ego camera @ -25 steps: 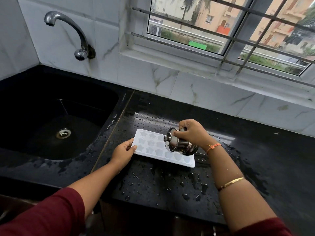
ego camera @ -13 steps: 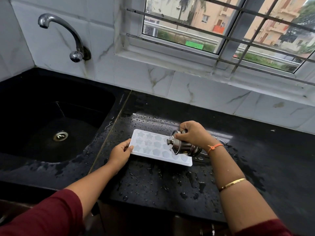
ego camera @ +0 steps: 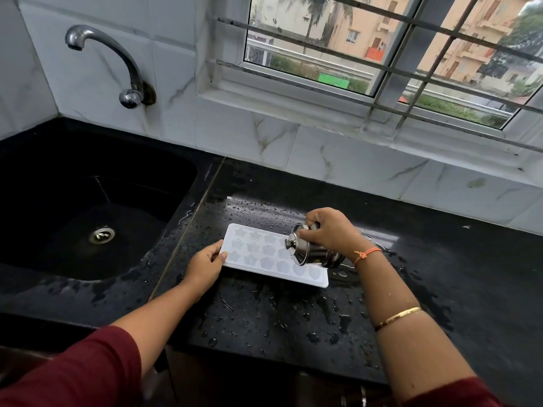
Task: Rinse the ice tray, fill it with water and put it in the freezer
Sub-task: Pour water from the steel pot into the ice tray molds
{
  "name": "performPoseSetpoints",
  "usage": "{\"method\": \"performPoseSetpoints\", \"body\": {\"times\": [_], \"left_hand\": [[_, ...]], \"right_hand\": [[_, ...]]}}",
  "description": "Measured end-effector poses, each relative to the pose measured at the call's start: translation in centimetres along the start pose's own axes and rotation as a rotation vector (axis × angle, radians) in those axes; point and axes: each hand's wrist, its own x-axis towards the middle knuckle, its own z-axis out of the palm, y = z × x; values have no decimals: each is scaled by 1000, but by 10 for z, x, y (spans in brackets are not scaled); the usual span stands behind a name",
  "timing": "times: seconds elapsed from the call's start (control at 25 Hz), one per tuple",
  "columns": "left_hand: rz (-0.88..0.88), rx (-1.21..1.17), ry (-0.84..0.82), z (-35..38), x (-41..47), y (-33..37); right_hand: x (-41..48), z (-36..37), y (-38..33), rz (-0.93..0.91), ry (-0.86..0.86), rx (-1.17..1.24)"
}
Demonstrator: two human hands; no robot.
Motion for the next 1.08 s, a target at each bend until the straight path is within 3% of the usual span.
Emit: {"method": "performPoseSetpoints", "body": {"times": [0.32,0.72,1.08], "left_hand": [[11,29,12,0,1,-1],[8,34,11,1,2,-2],[9,15,5,0,3,-5]], "right_hand": [[-5,0,19,95,61,271],[-8,-6,15,104,77,-17],[-6,-1,7,61,18,-124]]}}
